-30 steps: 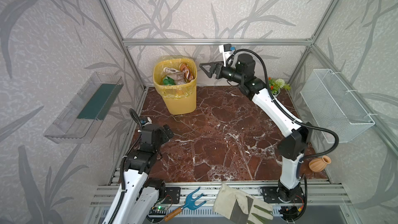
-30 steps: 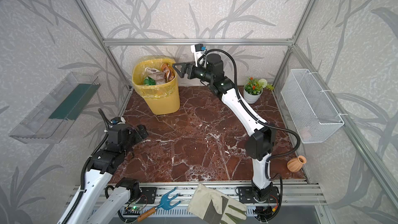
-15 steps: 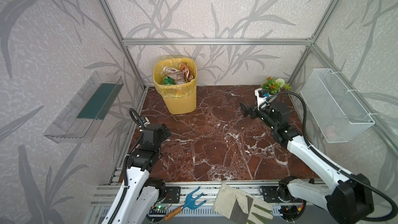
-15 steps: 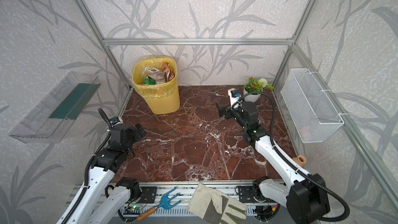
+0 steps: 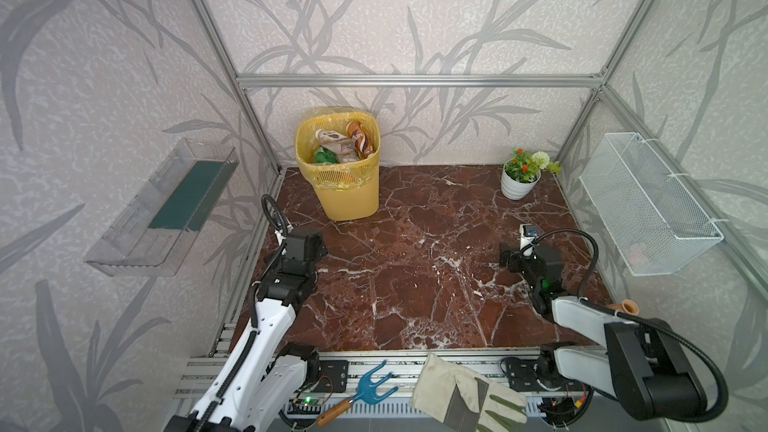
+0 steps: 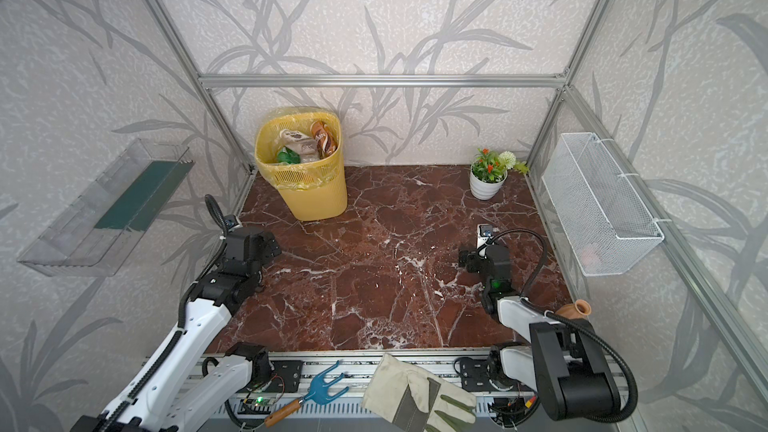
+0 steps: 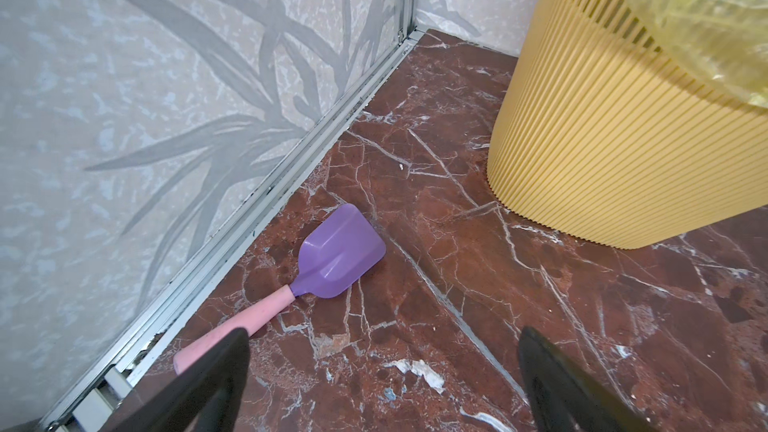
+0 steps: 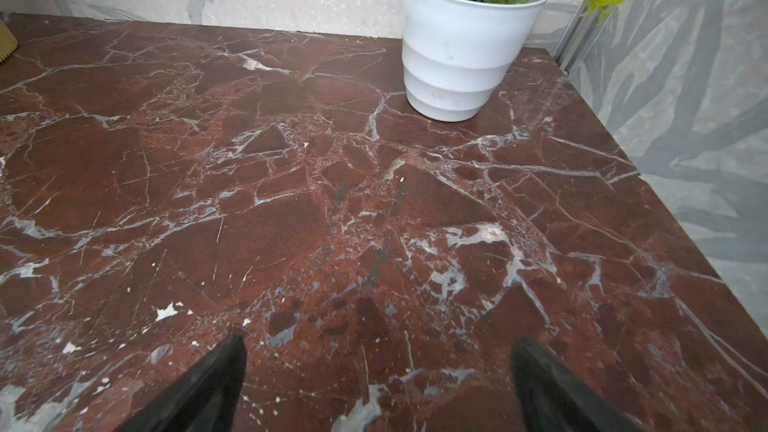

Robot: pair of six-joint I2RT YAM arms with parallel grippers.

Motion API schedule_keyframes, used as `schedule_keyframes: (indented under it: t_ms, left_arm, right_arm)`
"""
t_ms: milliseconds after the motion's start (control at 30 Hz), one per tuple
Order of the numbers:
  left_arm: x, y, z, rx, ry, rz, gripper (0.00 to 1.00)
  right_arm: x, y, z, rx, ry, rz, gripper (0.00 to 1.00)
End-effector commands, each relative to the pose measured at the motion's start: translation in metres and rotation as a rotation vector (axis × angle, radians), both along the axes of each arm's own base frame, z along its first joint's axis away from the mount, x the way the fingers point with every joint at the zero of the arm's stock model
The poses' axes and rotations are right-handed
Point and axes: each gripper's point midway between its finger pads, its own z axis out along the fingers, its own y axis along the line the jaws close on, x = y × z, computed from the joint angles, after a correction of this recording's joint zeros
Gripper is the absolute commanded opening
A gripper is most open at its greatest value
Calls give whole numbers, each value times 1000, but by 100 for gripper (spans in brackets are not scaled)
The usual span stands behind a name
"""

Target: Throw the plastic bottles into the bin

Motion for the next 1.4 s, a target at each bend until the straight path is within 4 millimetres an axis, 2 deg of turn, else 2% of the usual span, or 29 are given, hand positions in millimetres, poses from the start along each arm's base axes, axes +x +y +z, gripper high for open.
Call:
schedule_keyframes:
  t_ms: [0, 67, 133, 167, 267, 367, 533, 667, 767, 833, 867, 900, 1367]
  left_arm:
    - [6, 14, 13, 94, -6, 58, 99]
    - [11, 17, 13, 136, 1, 63, 99]
    - [17, 19, 12, 164, -8, 65, 99]
    - [19, 20, 12, 173, -14, 66, 99]
    - [25, 25, 7, 209, -33, 97, 99]
    - [35, 28, 0, 233, -59, 122, 99]
    - [60, 25, -31, 223, -115, 74, 99]
    - [81, 8, -49, 222, -195, -80, 99]
    - [91, 5, -65, 192, -171, -131, 99]
    - [96, 6, -84, 170, -155, -145, 99]
    - [101, 5, -85, 166, -179, -162, 99]
    - [103, -1, -95, 148, -147, -203, 99]
    - [105, 0, -96, 138, -142, -212, 99]
  right_arm:
    - [28, 4, 36, 5, -162, 15, 99]
    - [37, 5, 27, 24, -159, 17, 99]
    - [46, 12, 7, 21, -131, 56, 99]
    - [49, 14, 6, 20, -144, 69, 99]
    - [46, 12, 1, 11, -38, 55, 99]
    - [53, 13, 1, 18, -77, 59, 99]
    - [53, 14, 1, 14, -80, 68, 99]
    - [53, 14, 1, 13, -83, 67, 99]
    - [53, 14, 1, 13, -83, 65, 99]
    - [53, 14, 1, 13, -81, 65, 99]
    - [53, 14, 2, 13, -87, 67, 99]
    - [53, 14, 1, 13, -85, 66, 99]
    - [53, 15, 1, 13, -82, 75, 99]
